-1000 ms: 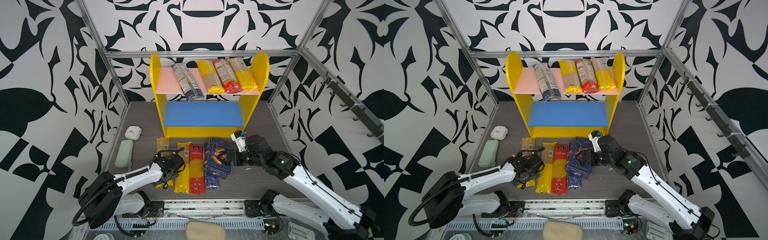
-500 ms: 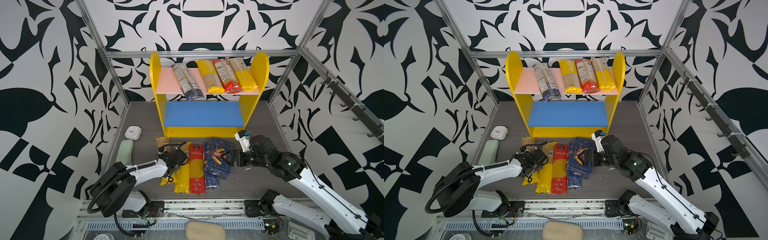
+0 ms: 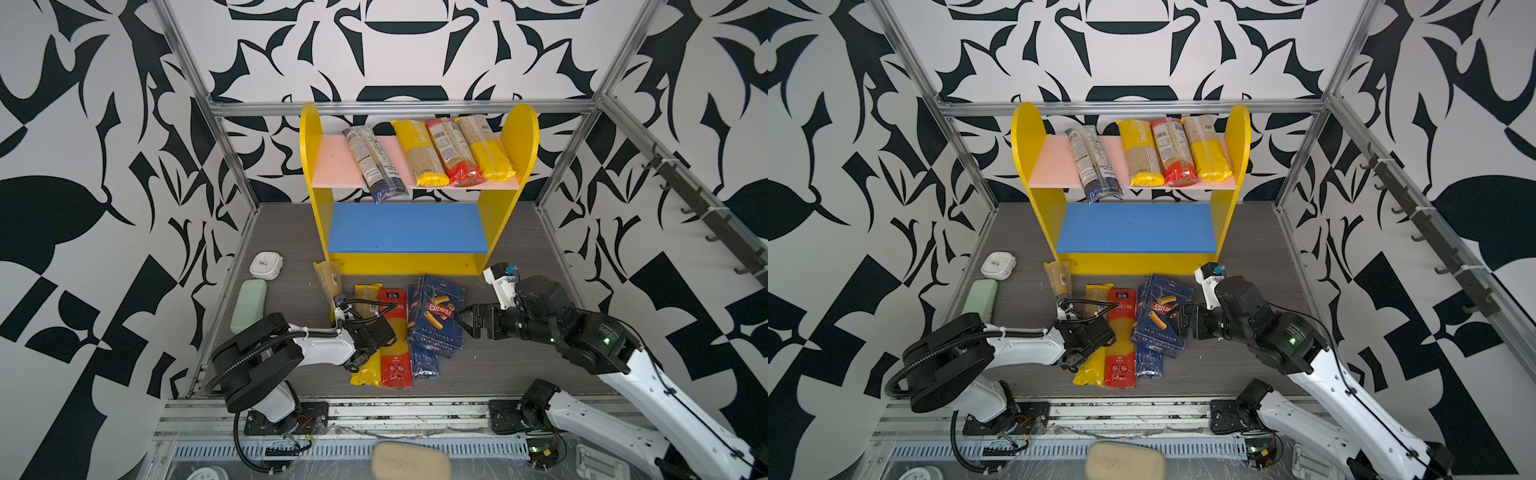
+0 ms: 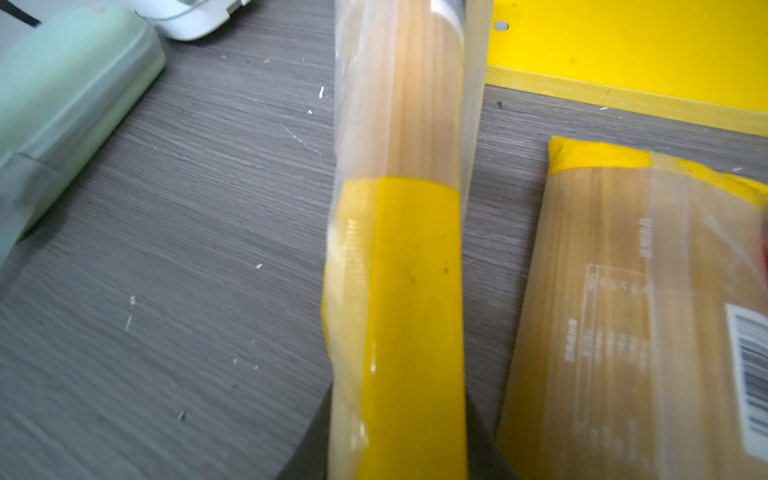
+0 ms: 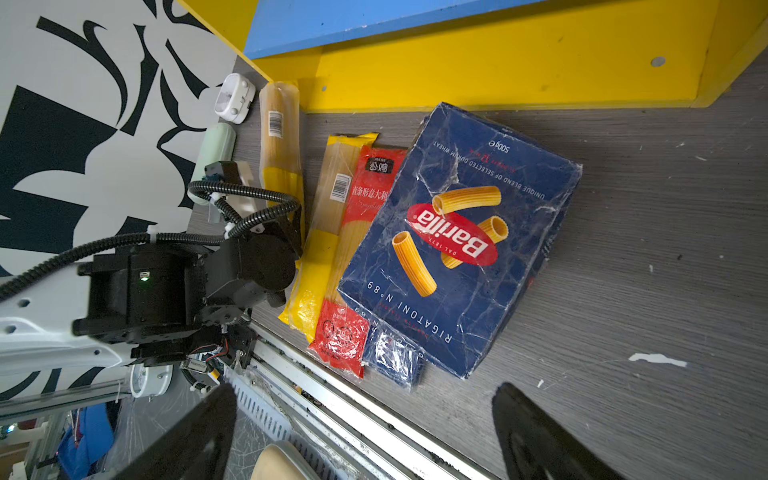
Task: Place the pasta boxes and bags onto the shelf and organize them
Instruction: 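Grasp the yellow-banded spaghetti bag with the left gripper and lift it, then carry the yellow-banded bag upright with the left gripper onto the pink shelf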
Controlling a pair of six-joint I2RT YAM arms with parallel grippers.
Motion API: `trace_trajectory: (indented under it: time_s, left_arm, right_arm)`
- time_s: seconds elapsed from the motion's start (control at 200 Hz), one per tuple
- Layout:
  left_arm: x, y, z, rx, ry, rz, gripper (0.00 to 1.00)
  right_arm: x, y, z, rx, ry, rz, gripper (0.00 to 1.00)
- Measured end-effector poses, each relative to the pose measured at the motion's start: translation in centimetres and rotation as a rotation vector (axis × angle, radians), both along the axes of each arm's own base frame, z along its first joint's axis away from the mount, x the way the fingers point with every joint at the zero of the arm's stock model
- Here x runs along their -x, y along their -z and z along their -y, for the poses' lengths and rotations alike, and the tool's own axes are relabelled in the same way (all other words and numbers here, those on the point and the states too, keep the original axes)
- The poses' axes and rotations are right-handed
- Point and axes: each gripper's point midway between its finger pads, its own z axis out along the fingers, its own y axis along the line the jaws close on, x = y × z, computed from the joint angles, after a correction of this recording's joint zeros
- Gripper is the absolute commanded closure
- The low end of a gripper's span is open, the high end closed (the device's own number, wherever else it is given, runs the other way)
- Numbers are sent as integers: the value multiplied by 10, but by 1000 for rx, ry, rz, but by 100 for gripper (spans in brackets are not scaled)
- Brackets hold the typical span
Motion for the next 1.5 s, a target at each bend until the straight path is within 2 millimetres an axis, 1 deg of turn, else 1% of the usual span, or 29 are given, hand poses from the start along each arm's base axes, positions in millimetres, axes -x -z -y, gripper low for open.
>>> trace_trajectory:
  time_s: [0.075, 0.12, 0.185, 0.225, 0.285, 0.37, 0.465, 0.655, 0.82, 0.97, 1.095, 1.255, 1.3, 1.5]
  left_arm:
    - [14, -6, 9, 70, 22, -83, 100]
    - [27, -9, 16, 106, 50, -162, 100]
    - [47, -18, 23, 140, 90, -263, 100]
    - [57, -29, 26, 157, 110, -315, 100]
    - [71, -50, 31, 185, 140, -377, 100]
    - [82, -82, 37, 209, 178, -415, 100]
    - [88, -114, 43, 209, 222, -421, 100]
    - [99, -169, 54, 151, 301, -420, 100]
    - [101, -222, 75, 119, 375, -368, 100]
    - [107, -263, 98, 161, 451, -296, 100]
    - [115, -285, 106, 199, 511, -263, 100]
    - [125, -298, 108, 207, 562, -250, 100]
    - [126, -304, 110, 222, 576, -238, 100]
    - [130, -339, 131, 278, 655, -164, 100]
  right_arm:
    - [-2, -2, -2, 1, -4, 3, 2]
    - [-4, -4, -4, 0, -6, 7, 2]
    - [-7, -3, -7, 3, -11, 10, 2]
    - [-9, -3, -8, 6, -13, 11, 2]
    - [-11, -2, -10, 8, -15, 14, 1]
    - [-13, -4, -12, 4, -18, 24, 1]
    - [-15, -7, -14, -1, -23, 39, 1]
    - [-20, -12, -18, -6, -32, 58, 1]
    - [-23, -24, -21, -18, -40, 89, 1]
    - [-24, -34, -22, -26, -46, 113, 1]
    - [-25, -39, -22, -28, -48, 126, 1]
    - [-27, -45, -21, -28, -49, 145, 1]
    - [-26, -46, -21, -29, -49, 147, 1]
    - [-26, -50, -18, -26, -43, 158, 1]
